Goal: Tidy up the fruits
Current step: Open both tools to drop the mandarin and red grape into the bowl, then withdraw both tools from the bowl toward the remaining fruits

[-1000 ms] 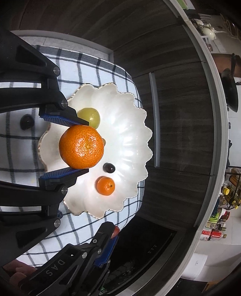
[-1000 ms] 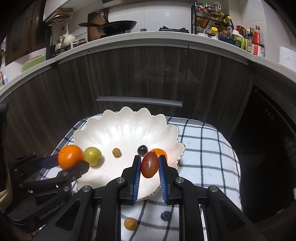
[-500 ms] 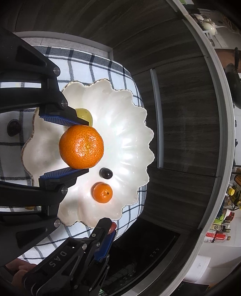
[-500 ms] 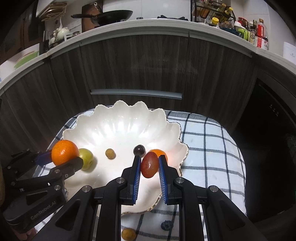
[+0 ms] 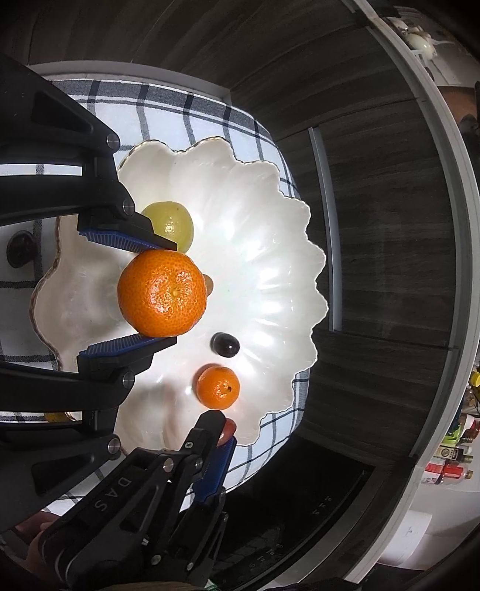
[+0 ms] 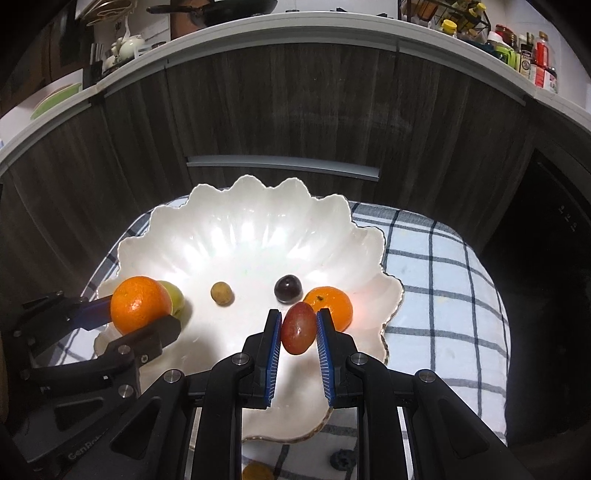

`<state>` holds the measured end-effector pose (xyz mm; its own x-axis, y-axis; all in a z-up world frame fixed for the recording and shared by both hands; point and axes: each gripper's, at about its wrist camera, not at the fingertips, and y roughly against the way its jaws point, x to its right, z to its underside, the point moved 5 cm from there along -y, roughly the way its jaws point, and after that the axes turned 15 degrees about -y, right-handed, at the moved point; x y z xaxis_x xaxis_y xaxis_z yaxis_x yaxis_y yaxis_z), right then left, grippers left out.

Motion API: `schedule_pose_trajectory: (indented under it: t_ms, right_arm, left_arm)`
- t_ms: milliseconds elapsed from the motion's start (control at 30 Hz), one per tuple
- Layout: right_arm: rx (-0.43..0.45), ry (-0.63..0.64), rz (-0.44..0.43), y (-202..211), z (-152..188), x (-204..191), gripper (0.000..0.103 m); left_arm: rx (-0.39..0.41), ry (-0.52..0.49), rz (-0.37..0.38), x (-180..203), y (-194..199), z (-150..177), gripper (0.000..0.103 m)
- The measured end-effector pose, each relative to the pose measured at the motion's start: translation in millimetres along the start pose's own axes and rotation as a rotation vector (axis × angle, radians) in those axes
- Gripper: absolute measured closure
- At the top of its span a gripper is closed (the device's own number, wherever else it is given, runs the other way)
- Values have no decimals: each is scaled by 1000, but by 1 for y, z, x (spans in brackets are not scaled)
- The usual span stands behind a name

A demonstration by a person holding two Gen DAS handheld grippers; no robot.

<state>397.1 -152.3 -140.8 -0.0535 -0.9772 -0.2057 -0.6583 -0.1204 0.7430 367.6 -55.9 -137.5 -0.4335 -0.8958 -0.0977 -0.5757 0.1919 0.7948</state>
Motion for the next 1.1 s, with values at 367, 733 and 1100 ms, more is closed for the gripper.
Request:
schedule_pose_trajectory:
  t_ms: [367,733,1100]
  right_arm:
    - [-2,13,-12,-5,1,0,82]
    - [27,-13,-10,0,-3,6,46]
    - [64,-57,2,13,-10,12,29]
  left_arm:
    - [-15,-38,-4,3,-1,3,61]
    - [9,-52,-48,3,6,5,36]
    - [35,-39,-99,-4,17,-1,16]
